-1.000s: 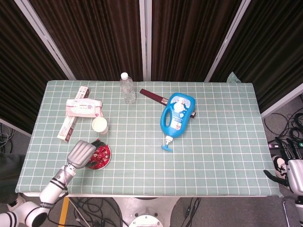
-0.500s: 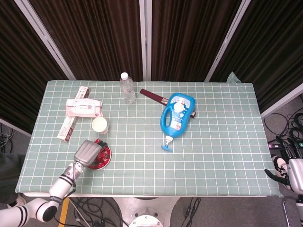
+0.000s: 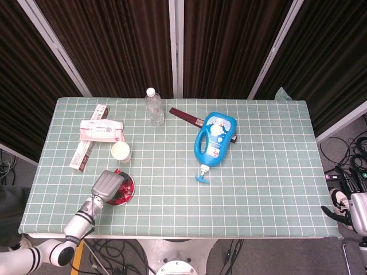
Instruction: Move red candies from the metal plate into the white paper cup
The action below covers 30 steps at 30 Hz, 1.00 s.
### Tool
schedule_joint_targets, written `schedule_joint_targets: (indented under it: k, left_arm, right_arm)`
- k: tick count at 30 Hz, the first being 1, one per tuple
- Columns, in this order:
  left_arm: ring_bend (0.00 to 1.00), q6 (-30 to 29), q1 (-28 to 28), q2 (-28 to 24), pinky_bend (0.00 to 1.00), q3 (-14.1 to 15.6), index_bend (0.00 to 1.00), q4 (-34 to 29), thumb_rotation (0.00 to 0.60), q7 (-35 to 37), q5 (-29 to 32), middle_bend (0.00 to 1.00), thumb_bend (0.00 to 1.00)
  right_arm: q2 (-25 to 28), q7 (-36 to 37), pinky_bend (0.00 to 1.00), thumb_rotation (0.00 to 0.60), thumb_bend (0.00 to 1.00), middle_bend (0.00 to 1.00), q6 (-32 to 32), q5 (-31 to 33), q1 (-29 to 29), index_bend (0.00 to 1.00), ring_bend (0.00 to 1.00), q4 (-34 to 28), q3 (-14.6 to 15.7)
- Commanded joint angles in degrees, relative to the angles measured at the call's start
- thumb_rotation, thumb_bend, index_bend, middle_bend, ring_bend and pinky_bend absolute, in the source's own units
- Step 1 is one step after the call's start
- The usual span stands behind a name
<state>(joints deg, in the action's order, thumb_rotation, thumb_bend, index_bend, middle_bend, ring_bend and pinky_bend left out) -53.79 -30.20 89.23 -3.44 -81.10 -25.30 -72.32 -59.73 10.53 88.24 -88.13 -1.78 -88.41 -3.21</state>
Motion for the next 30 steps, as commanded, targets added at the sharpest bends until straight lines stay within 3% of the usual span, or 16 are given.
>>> schedule_joint_targets:
  k: [1,7,16,24,30]
  left_arm:
    - [0.83,-0.18,-0.12,0.46,1.0,0.34,0.55,0.93,0.6,1.4,-0.59,0.58,0.32]
    - [0.86,-1.24,-0.14,1.42,1.0,0.89,0.62,3.48,0.6,5.03,-2.66,0.67,0.43]
    - [0.89,-2.74,0.2,0.33,1.0,1.26,0.69,3.49,0.6,8.0,-4.0,0.75,0.48]
    - [0.89,-6.52,-0.16,-4.22,1.0,-1.67,0.69,-1.97,0.6,9.26,-4.89,0.76,0.48]
    - [0.89,-3.89,-4.29,-5.92,1.0,-5.88,0.69,-2.8,0.6,8.31,-3.1,0.76,0.48]
  right_arm:
    - [0.03,0.0,0.39,0.6,0.04,0.16,0.04,-0.04,0.02,0.07,0.06,-0.05,0.01]
    - [0.13,-0.06,0.39,0.6,0.04,0.16,0.12,-0.1,0.11,0.07,0.06,-0.22,0.05]
    - [-0.04,0.8,0.39,0.6,0.04,0.16,0.56,-0.3,0.34,0.07,0.06,0.22,0.07]
    - [-0.14,0.87,0.39,0.6,0.04,0.16,0.75,-0.55,0.32,0.07,0.06,0.45,0.03]
    - [0.08,1.08,0.39,0.6,0.03,0.16,0.64,-0.54,0.2,0.07,0.06,0.62,-0.08]
